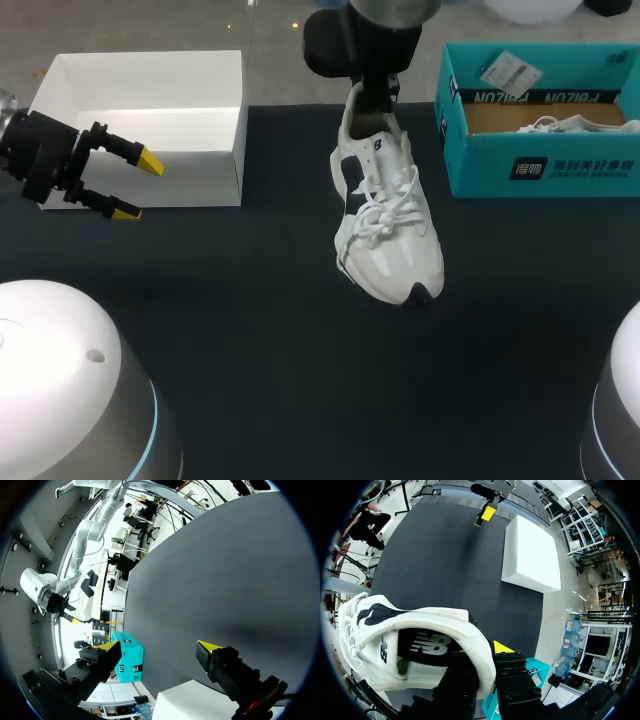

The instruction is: Take the shoe out of the shoebox, open the shoe tongue, remove and reinsert the insole, then place the shoe into the shoebox

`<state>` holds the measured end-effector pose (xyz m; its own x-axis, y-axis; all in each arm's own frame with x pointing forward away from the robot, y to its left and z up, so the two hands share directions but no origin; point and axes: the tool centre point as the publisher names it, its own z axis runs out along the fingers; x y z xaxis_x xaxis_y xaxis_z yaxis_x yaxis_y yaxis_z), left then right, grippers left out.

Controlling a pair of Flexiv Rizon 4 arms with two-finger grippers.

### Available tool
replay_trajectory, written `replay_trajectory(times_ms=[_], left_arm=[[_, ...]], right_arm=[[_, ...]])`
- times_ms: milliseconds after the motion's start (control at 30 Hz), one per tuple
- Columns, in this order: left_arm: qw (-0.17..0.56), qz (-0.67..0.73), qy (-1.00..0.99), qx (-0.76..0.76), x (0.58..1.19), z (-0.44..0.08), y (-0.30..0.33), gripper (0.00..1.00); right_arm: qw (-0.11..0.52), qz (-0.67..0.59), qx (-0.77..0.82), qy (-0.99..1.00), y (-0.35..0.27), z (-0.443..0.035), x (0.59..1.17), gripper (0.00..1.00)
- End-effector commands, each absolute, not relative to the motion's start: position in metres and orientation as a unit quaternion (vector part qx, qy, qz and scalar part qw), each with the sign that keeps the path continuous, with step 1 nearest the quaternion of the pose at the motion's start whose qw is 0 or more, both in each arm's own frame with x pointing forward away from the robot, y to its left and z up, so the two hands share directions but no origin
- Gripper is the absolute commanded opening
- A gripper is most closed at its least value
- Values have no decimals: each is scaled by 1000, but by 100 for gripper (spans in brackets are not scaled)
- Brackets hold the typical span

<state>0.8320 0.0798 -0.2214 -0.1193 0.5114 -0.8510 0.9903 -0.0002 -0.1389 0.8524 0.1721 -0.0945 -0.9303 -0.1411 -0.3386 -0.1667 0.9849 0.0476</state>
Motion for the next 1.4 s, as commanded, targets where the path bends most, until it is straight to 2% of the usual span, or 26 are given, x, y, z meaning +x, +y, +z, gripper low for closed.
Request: replay_trajectory(times_ms=[33, 400, 567, 733, 1067, 1400], left_arm=[[305, -390, 639, 589, 831, -221, 80, 100], [305, -390, 639, 589, 831, -221, 80, 100], [305, -390, 639, 589, 831, -221, 80, 100], [305, -390, 639, 589, 831, -221, 80, 100], [305, -390, 639, 589, 831, -221, 80, 100], [305, -390, 639, 589, 831, -221, 80, 100]], right_arm=[[170, 39, -79, 982, 171, -94, 852, 0], [252, -19, -12, 967, 108, -89, 931, 0], [249, -8, 37, 968, 59, -88, 973, 0], [203, 36, 59, 977, 18, -85, 1003, 0], [216, 2, 39, 976, -32, -86, 1030, 0], [216, 2, 39, 976, -32, -86, 1030, 0]])
